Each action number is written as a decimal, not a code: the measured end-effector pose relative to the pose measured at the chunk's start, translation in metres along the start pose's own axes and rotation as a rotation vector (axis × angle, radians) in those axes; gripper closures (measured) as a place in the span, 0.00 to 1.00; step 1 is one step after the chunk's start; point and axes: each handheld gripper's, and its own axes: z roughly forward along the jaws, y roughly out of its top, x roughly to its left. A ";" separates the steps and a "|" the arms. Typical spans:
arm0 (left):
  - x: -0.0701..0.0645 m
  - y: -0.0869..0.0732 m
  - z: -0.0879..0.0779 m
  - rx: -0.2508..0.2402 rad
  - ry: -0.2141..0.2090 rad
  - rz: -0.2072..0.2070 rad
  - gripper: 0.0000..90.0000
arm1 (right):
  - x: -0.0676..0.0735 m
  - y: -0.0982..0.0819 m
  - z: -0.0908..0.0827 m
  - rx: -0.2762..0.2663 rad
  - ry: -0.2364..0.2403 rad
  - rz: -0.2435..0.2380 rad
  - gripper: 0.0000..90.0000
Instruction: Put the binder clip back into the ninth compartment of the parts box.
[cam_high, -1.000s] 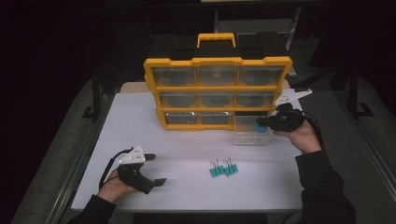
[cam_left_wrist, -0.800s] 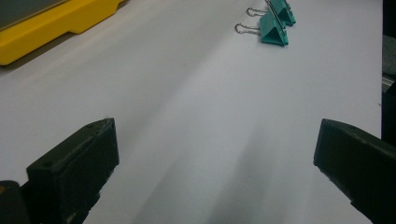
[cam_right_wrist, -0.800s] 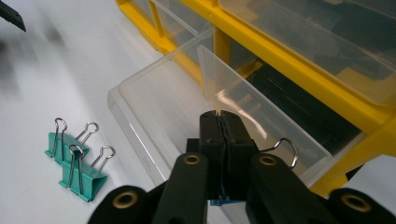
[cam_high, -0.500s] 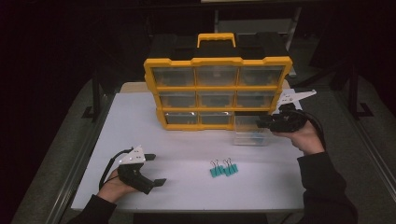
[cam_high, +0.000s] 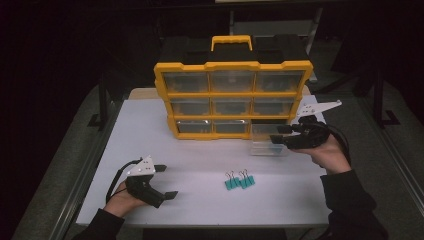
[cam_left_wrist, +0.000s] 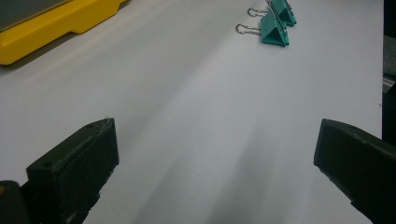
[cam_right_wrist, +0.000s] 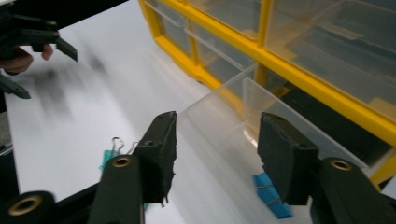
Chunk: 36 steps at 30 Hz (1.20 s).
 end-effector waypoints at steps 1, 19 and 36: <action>0.000 0.000 0.000 0.000 0.001 0.000 0.00 | 0.002 0.000 -0.001 0.000 0.002 -0.001 0.48; 0.000 -0.001 0.000 -0.004 0.007 -0.004 0.00 | 0.033 -0.026 0.001 0.023 0.024 -0.010 0.26; 0.001 -0.001 -0.002 -0.005 0.010 0.000 0.00 | 0.050 -0.056 0.017 0.045 0.051 -0.016 0.23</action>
